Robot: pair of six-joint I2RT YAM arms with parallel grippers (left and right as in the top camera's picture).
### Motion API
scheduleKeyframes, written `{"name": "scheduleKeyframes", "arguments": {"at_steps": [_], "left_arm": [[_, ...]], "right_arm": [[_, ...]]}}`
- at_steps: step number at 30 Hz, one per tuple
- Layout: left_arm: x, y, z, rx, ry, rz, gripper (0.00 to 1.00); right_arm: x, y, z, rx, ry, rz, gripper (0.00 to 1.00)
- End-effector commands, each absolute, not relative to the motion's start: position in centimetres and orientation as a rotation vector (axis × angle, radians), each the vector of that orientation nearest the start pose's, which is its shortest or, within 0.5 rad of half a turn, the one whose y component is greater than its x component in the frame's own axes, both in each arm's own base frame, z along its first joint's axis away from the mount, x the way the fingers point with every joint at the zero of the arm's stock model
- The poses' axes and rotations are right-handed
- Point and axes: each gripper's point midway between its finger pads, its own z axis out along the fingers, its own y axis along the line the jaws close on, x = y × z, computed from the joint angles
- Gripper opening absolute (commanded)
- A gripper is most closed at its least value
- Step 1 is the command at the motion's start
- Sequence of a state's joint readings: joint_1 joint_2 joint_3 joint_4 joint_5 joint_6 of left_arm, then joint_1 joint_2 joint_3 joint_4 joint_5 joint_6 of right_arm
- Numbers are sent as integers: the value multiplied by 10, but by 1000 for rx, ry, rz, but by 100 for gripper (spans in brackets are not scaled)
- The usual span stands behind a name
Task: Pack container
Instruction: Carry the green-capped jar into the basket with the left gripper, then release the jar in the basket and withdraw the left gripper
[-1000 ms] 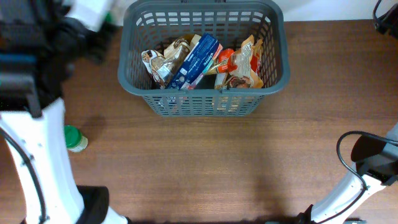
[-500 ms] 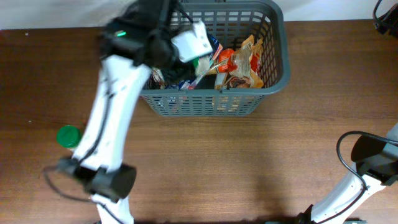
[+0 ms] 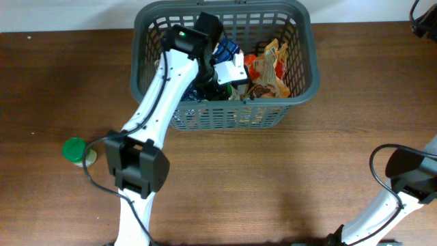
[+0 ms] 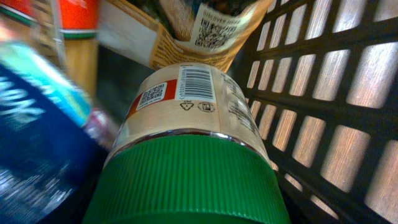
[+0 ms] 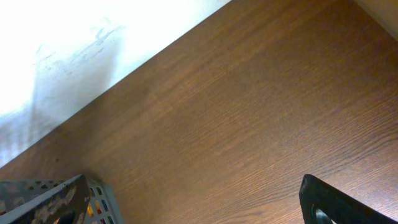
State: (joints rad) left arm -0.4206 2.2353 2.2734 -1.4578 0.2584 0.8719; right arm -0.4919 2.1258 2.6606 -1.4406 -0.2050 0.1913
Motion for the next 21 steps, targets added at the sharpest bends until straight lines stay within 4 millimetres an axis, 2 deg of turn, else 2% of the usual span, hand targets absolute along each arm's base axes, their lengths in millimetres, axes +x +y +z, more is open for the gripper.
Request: {"name": "scheduleKeyframes", "arguments": {"at_steps": [1, 2, 3, 4, 7, 9, 11, 14, 15, 17, 19, 21], "left_arm": [[400, -235, 146, 1806, 2304, -371, 21], [401, -235, 144, 1806, 2308, -373, 29], [401, -236, 143, 1797, 2318, -376, 57], [402, -236, 143, 1778, 2330, -375, 100], [408, -235, 155, 1680, 2370, -344, 99], [417, -230, 177, 1567, 2394, -270, 99], [425, -223, 214, 1453, 2365, -205, 99], [429, -205, 283, 1240, 2296, -119, 99], [430, -190, 315, 1128, 2268, -61, 99], [429, -157, 352, 934, 2257, 43, 99], [425, -115, 383, 708, 2262, 139, 99], [417, -76, 400, 509, 2282, 166, 99]], "right_arm": [[450, -199, 321, 747, 2343, 139, 99], [450, -199, 321, 748, 2342, 139, 99], [450, -199, 321, 747, 2343, 139, 99], [450, -199, 321, 747, 2343, 139, 99], [450, -199, 321, 748, 2342, 139, 99], [450, -199, 321, 748, 2343, 139, 99], [450, -199, 321, 748, 2342, 139, 99], [450, -199, 321, 747, 2343, 139, 99], [450, -199, 321, 747, 2343, 139, 99], [450, -199, 321, 747, 2343, 139, 99], [450, -199, 321, 747, 2343, 139, 99], [450, -199, 321, 748, 2342, 139, 99]]}}
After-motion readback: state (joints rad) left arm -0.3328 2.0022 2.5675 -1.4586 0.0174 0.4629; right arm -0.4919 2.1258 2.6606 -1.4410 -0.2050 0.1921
